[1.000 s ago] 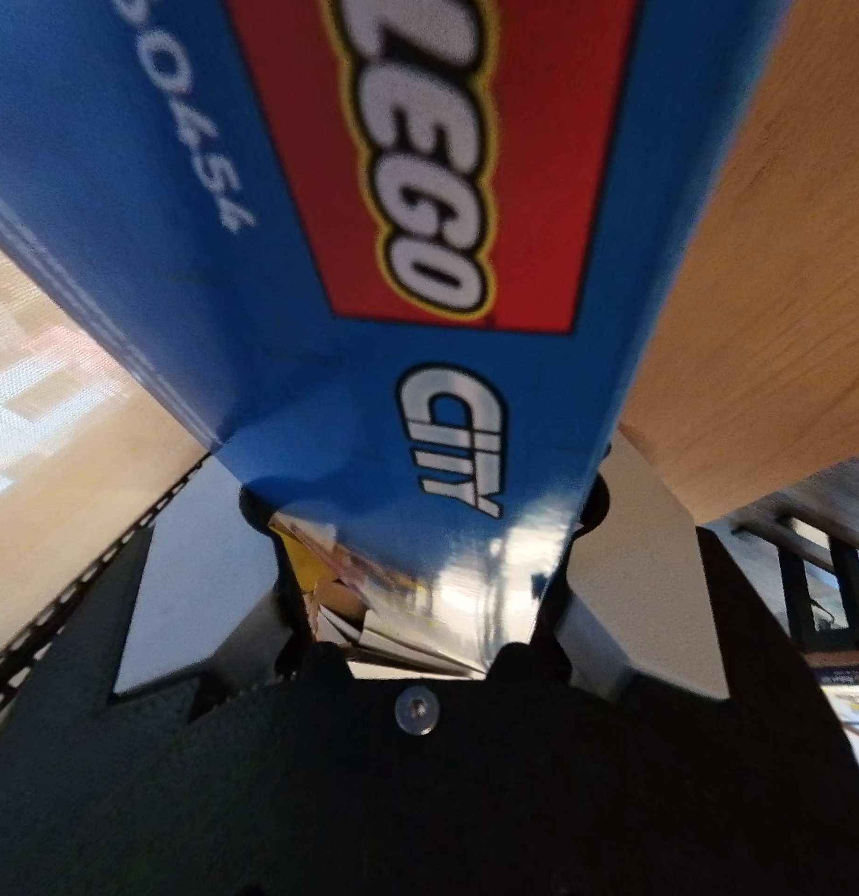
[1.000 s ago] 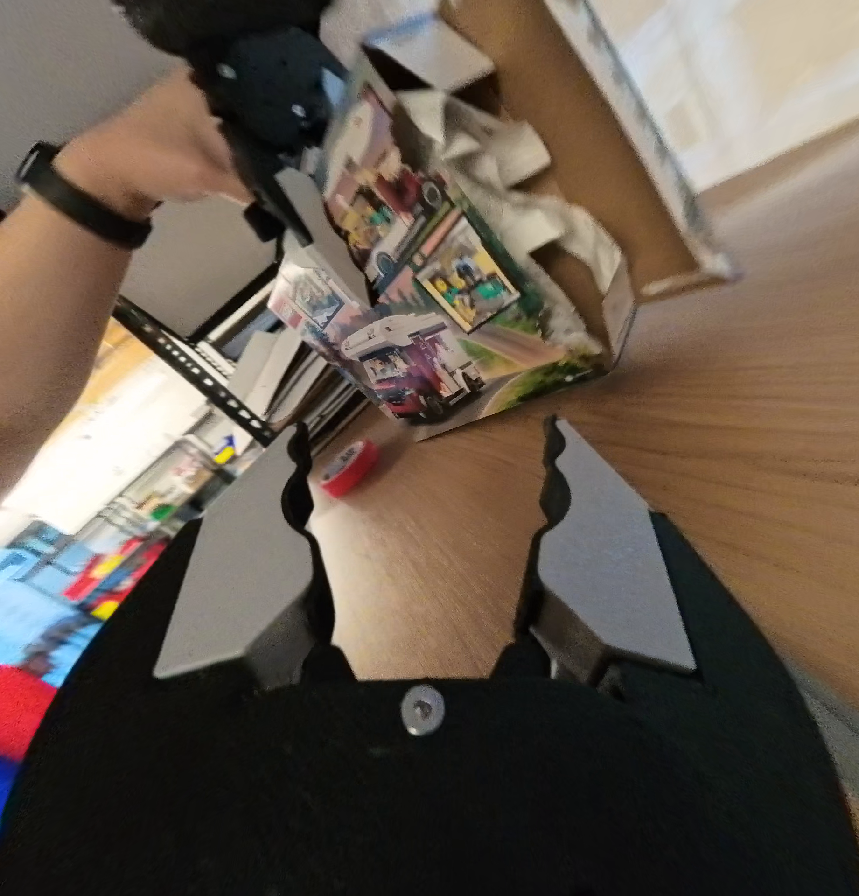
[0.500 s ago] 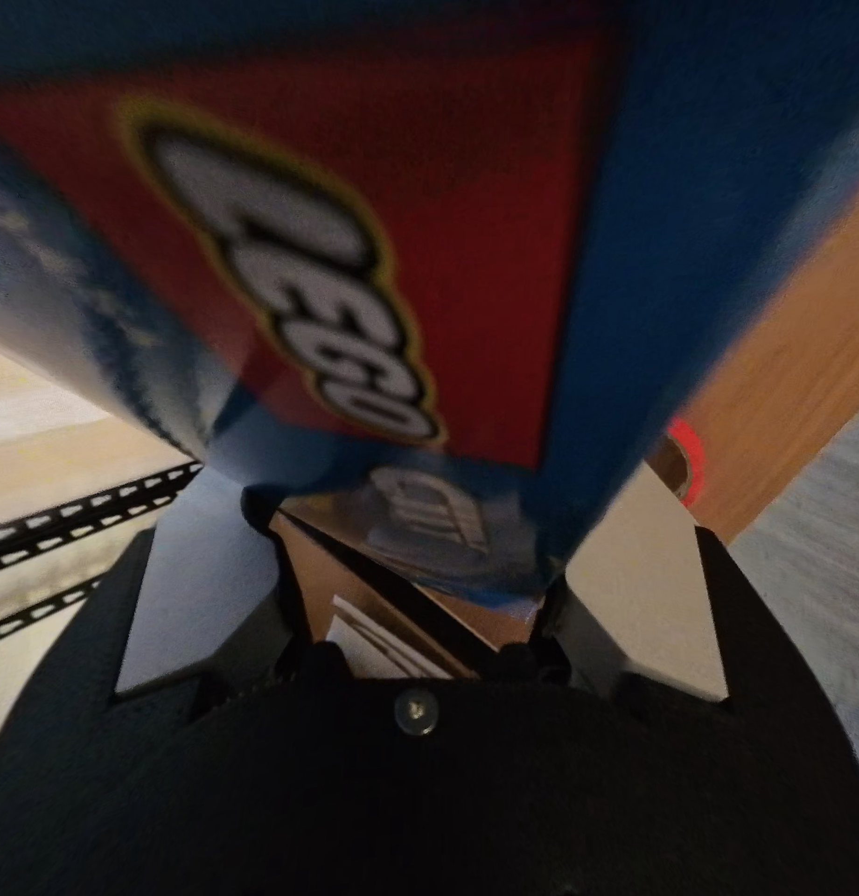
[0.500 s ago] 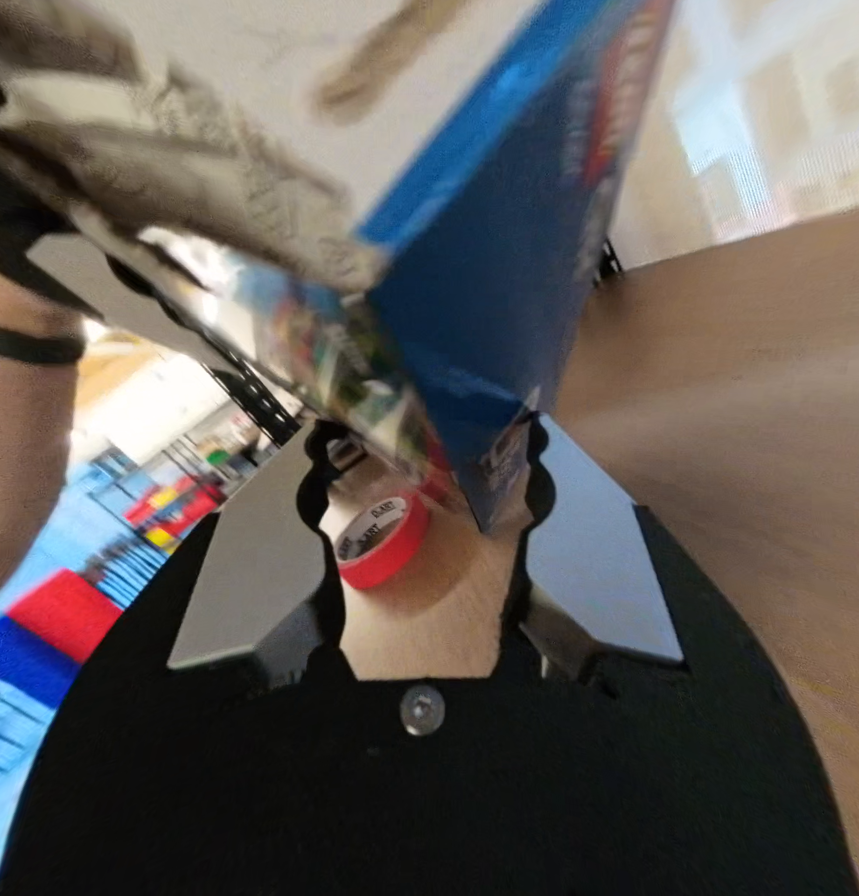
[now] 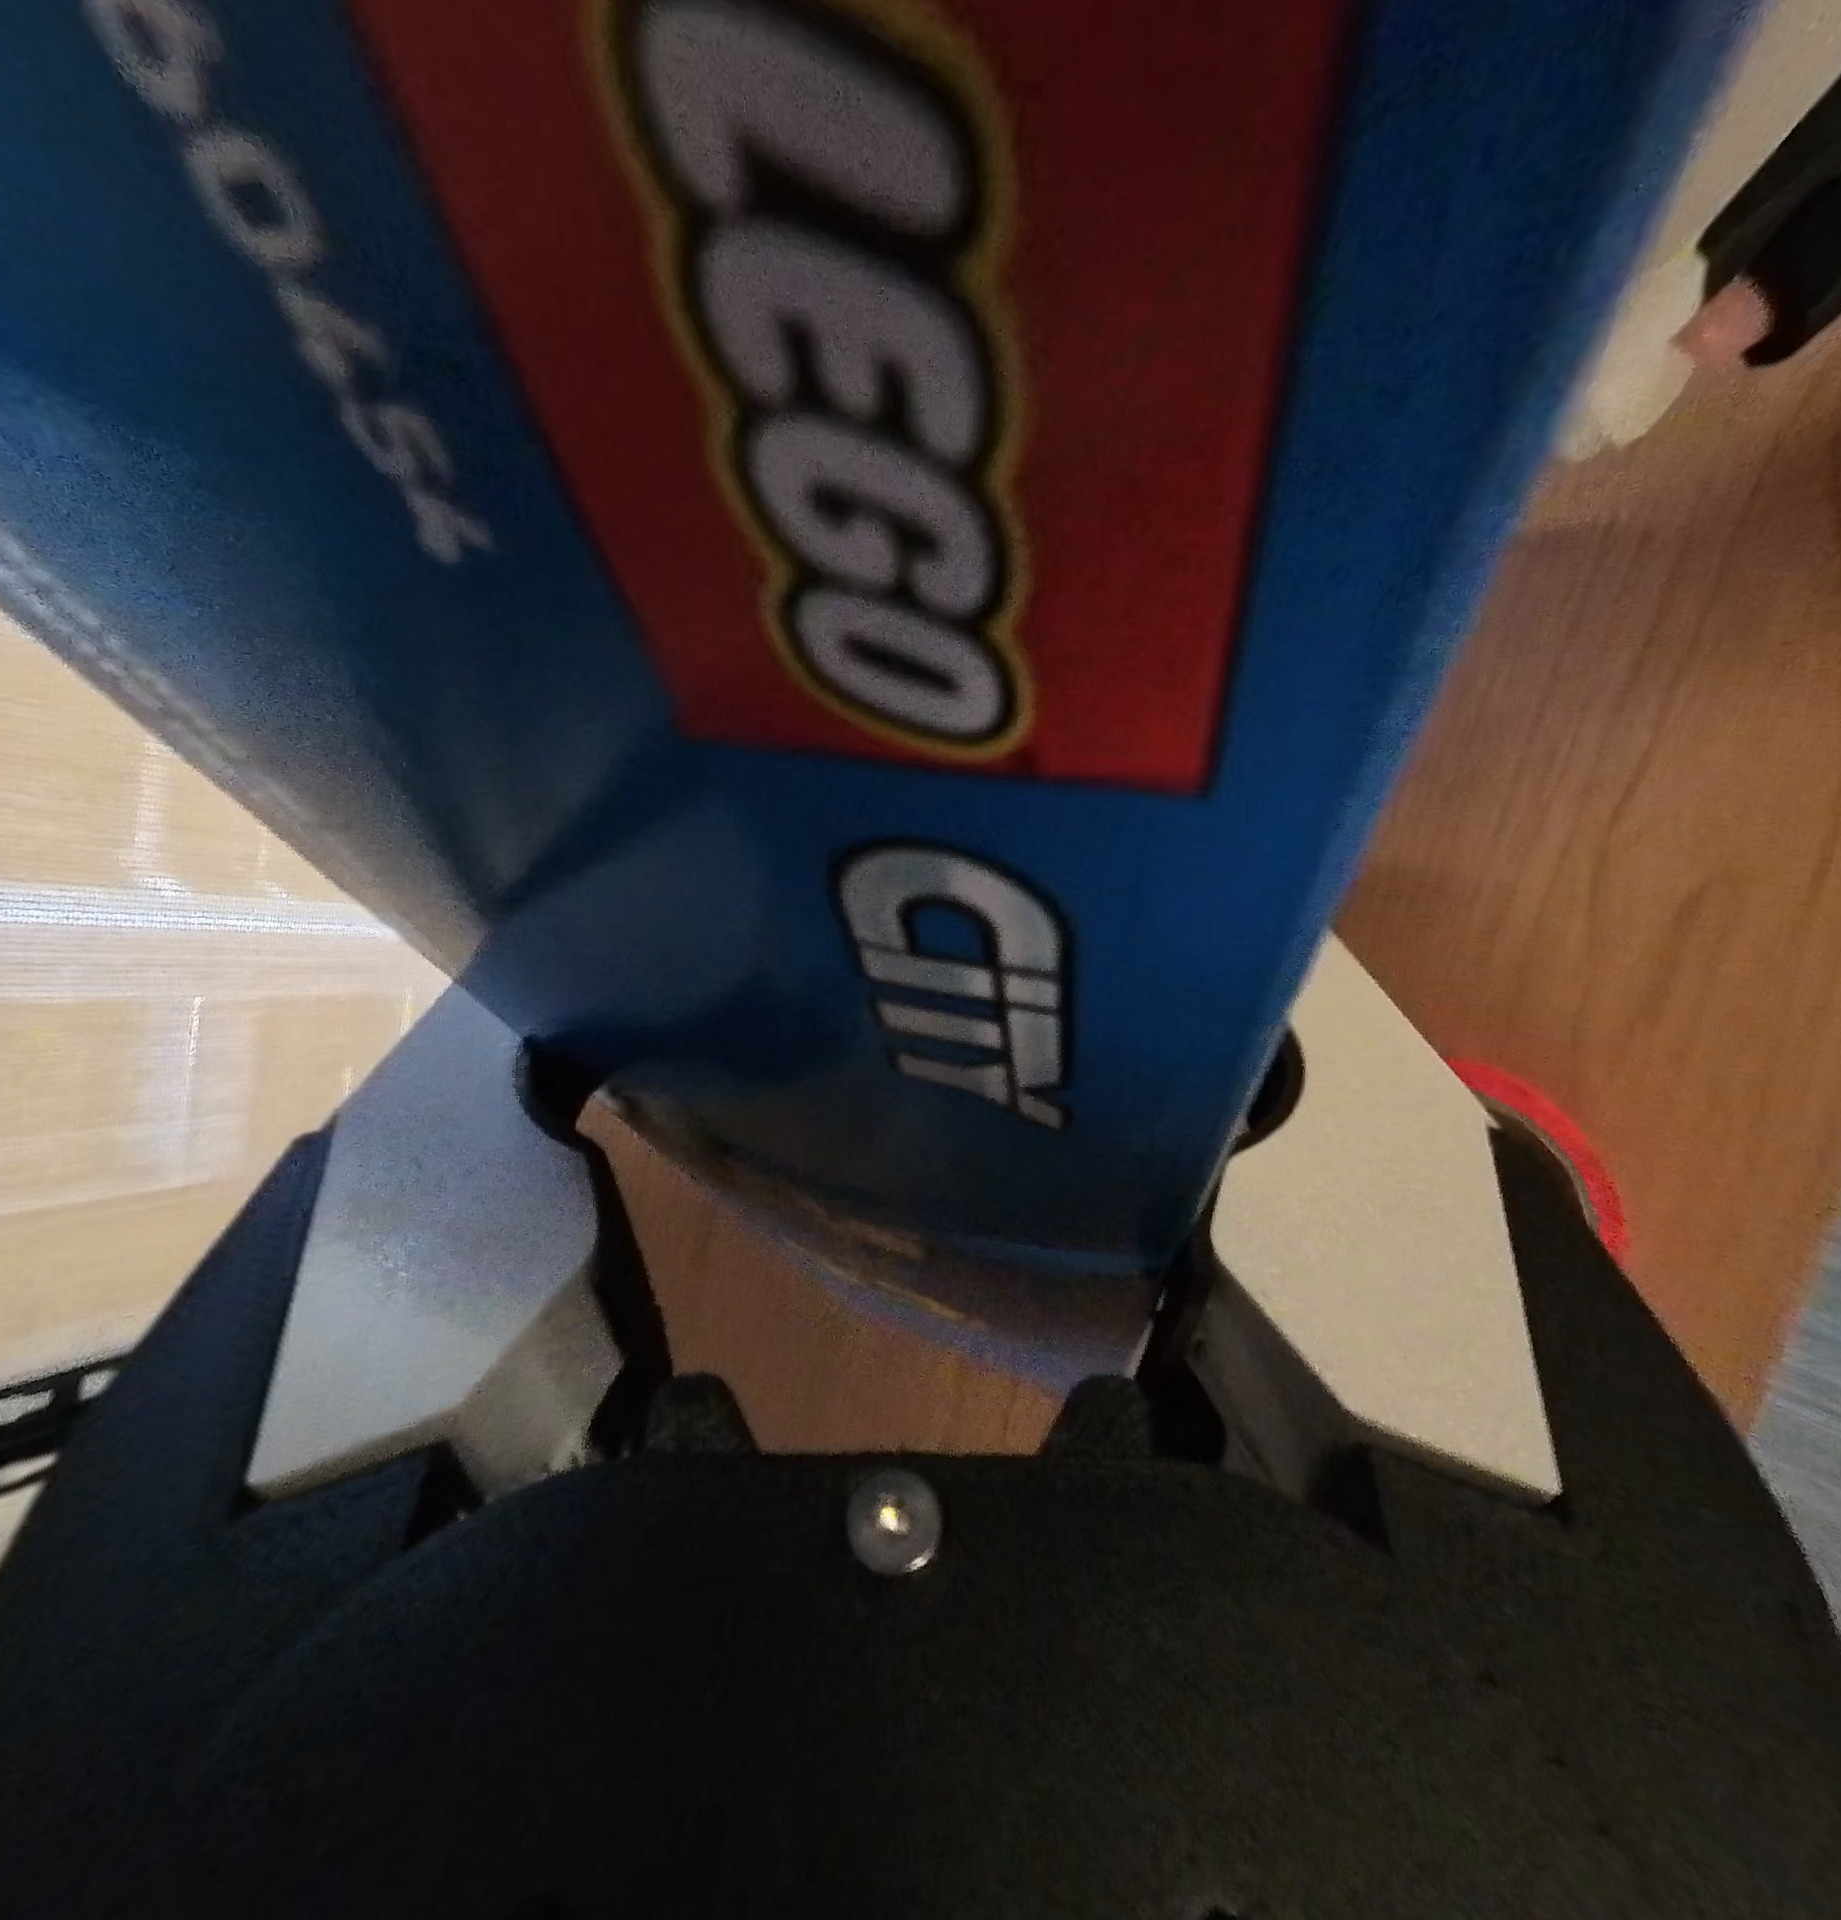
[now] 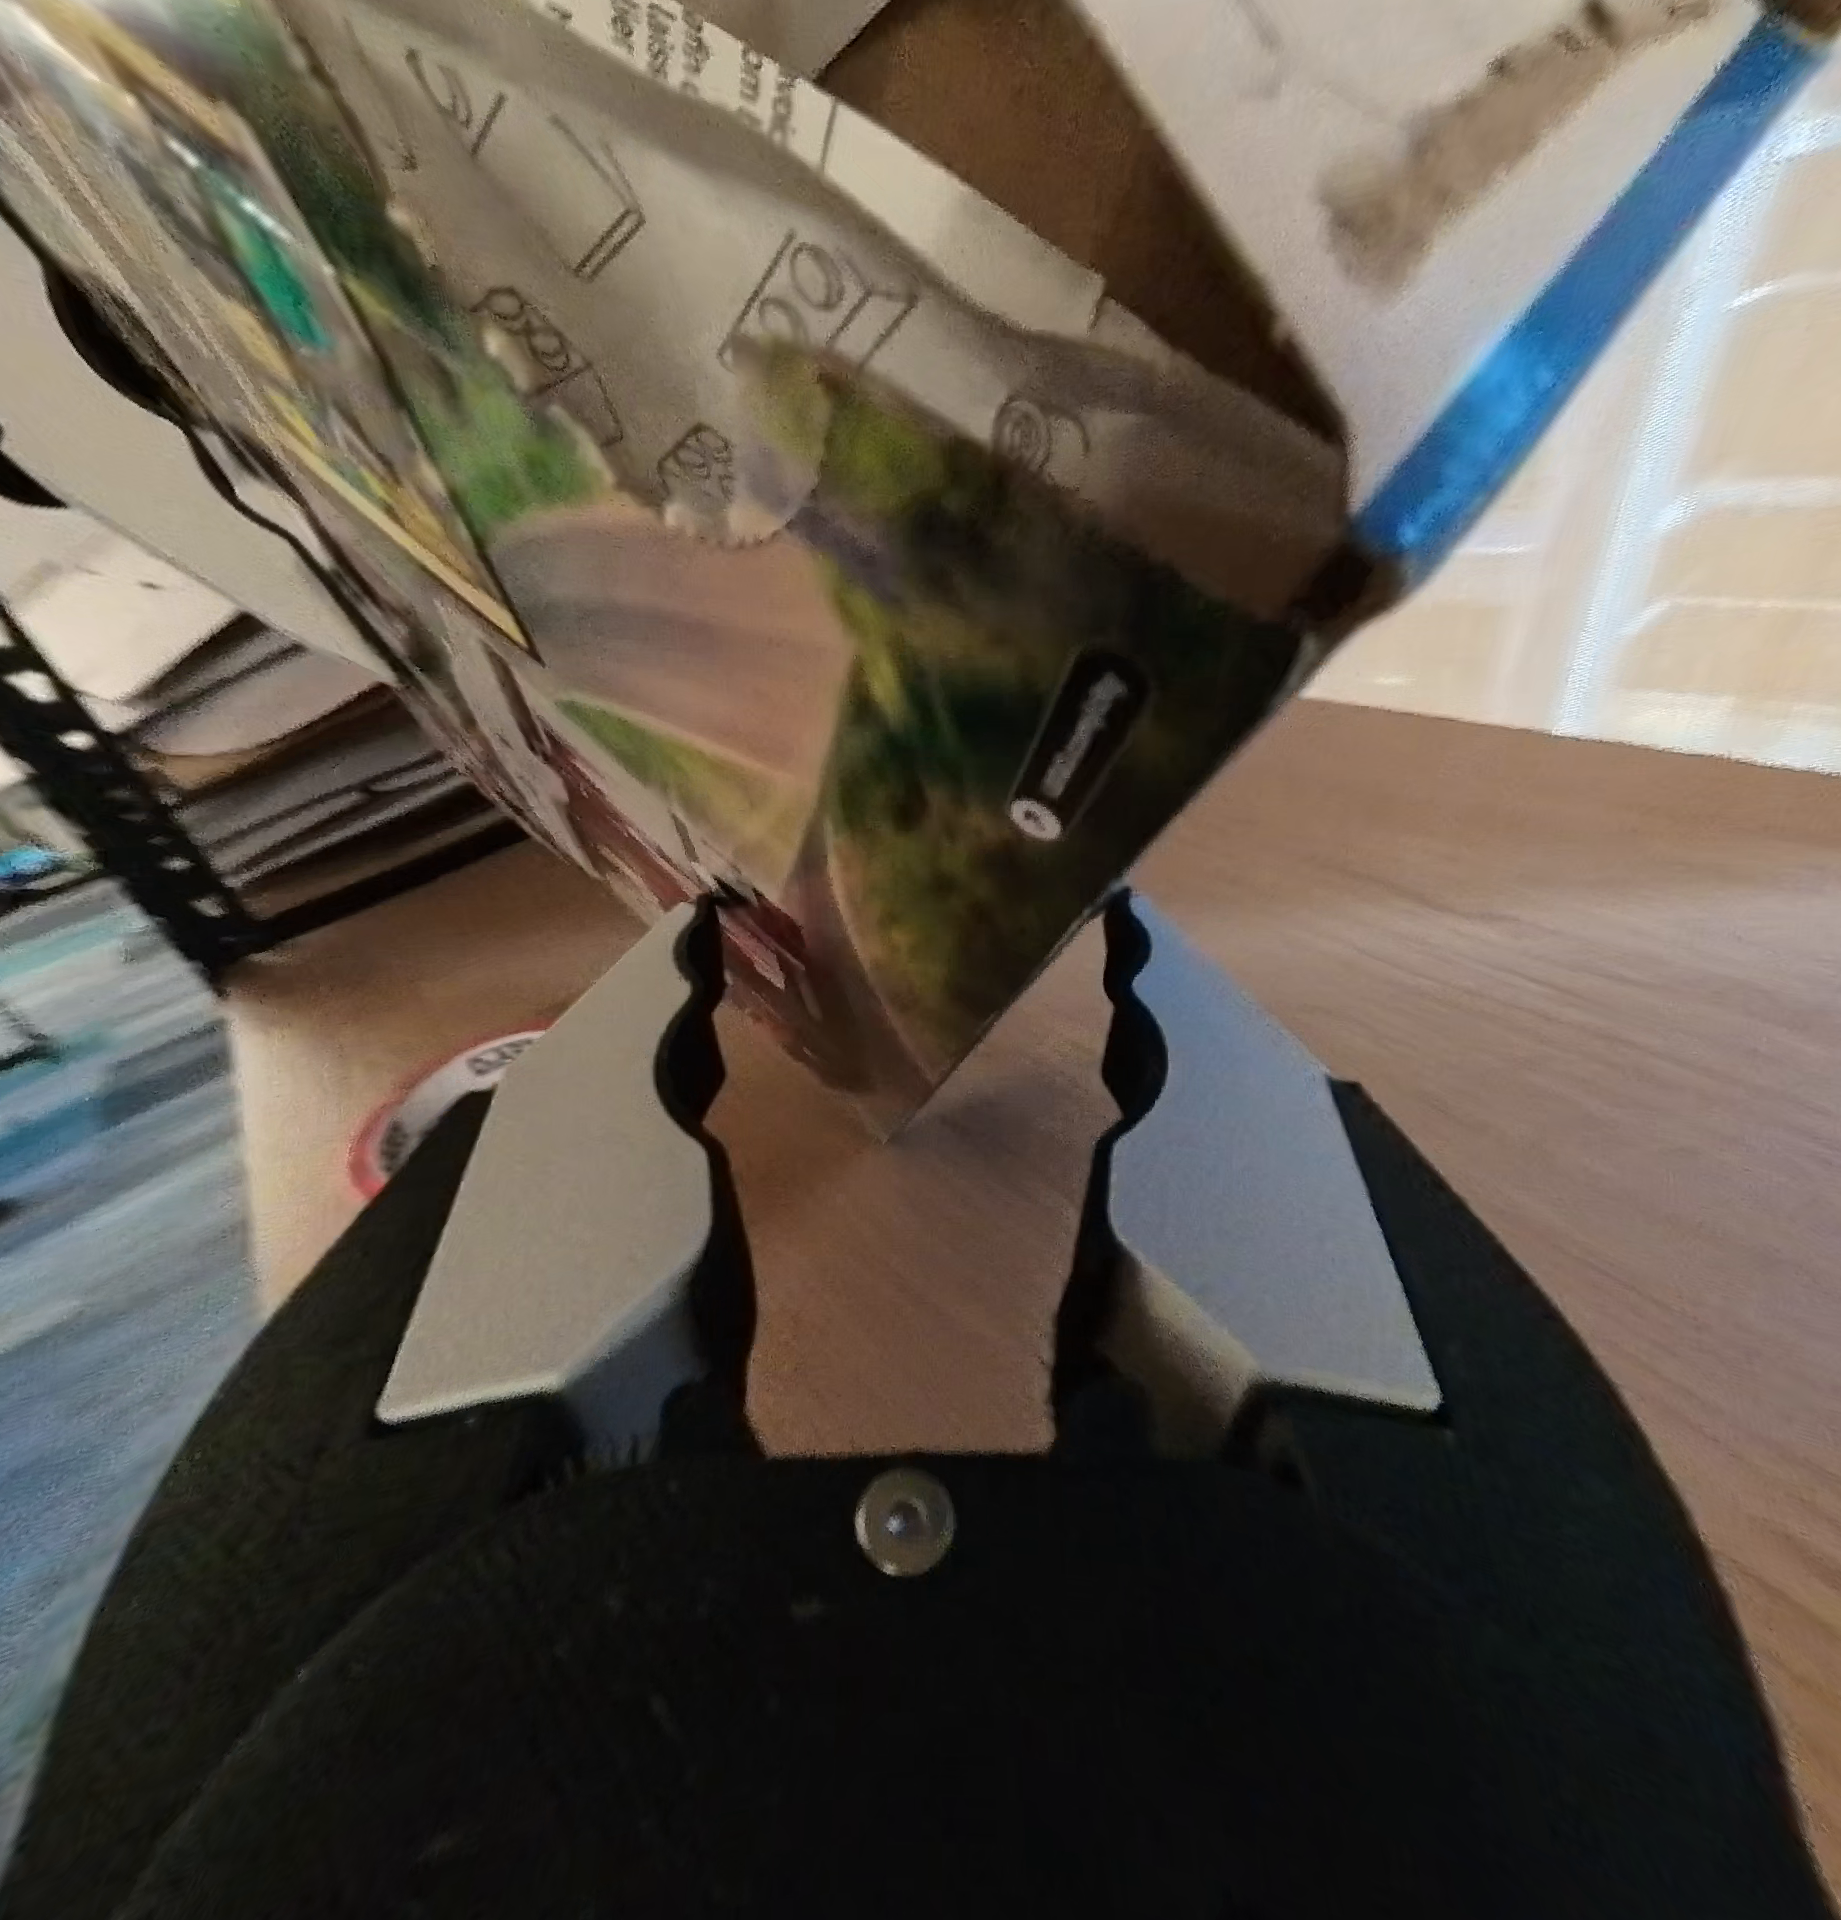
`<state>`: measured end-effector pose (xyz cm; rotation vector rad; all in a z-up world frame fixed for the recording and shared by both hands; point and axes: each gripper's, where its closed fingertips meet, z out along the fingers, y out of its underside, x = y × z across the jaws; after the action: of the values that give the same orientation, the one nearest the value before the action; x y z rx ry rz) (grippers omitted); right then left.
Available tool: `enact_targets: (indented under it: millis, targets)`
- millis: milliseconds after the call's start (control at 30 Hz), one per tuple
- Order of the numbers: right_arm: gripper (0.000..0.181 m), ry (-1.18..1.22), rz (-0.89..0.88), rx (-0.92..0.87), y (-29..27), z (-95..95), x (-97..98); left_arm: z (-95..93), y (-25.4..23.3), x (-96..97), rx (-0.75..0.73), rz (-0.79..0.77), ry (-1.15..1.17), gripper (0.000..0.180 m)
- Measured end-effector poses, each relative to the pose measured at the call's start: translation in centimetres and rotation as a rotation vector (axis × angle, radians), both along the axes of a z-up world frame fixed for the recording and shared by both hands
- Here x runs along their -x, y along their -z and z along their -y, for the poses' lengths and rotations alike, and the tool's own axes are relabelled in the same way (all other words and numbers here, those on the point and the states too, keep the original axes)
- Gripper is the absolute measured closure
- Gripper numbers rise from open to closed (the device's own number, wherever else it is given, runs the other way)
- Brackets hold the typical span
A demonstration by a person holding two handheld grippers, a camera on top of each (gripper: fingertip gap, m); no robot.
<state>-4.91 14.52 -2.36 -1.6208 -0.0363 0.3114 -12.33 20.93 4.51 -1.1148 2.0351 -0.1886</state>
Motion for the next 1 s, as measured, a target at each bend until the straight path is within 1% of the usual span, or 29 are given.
enact_targets:
  millis: [67,167,233,333,367,467,567,667,733,833,867,900,967,1000]
  targets:
    - [0.109,0.067,0.057,0.009,-0.6,0.8,-1.3,0.0,0.5,-1.1,0.047,0.033,0.018,0.051]
    - [0.109,0.188,0.135,0.033,-1.4,2.4,-3.9,0.5,1.3,-3.7,0.165,0.079,0.046,0.051]
    - [0.106,0.261,0.134,0.015,-2.4,3.7,-5.6,0.5,3.3,-5.2,0.237,0.044,0.041,0.051]
    - [0.1,0.35,0.121,0.01,-3.0,5.9,-8.5,2.7,6.1,-8.4,0.448,0.067,0.067,0.052]
    - [0.099,0.369,0.118,0.0,-3.2,6.7,-9.3,3.4,6.8,-9.5,0.486,0.082,0.08,0.052]
    - [0.099,0.435,0.11,0.009,-3.3,9.3,-11.9,5.8,8.1,-12.6,0.526,0.152,0.136,0.052]
    - [0.1,0.478,0.085,0.007,-3.6,11.4,-13.8,7.6,8.0,-14.5,0.534,0.197,0.137,0.05]
    - [0.105,0.475,0.041,0.0,-4.0,12.7,-14.5,8.0,7.3,-14.9,0.523,0.283,0.131,0.051]
    - [0.106,0.497,0.056,-0.007,-4.4,13.5,-14.9,8.0,6.5,-14.0,0.582,0.345,0.138,0.054]
    - [0.102,0.563,0.128,0.003,-4.7,15.2,-15.5,7.3,4.8,-10.9,0.653,0.437,0.096,0.056]
    - [0.101,0.573,0.155,0.002,-4.7,16.0,-15.3,7.1,4.1,-9.1,0.654,0.48,0.069,0.058]
    - [0.1,0.581,0.186,0.0,-4.6,16.8,-15.1,7.1,3.3,-6.8,0.64,0.545,0.043,0.065]
    - [0.101,0.599,0.254,0.001,-3.6,19.1,-14.2,7.4,2.6,-0.8,0.582,0.694,-0.032,0.089]
    - [0.101,0.595,0.288,0.004,-2.8,20.4,-13.5,7.6,3.1,2.6,0.547,0.759,-0.08,0.108]
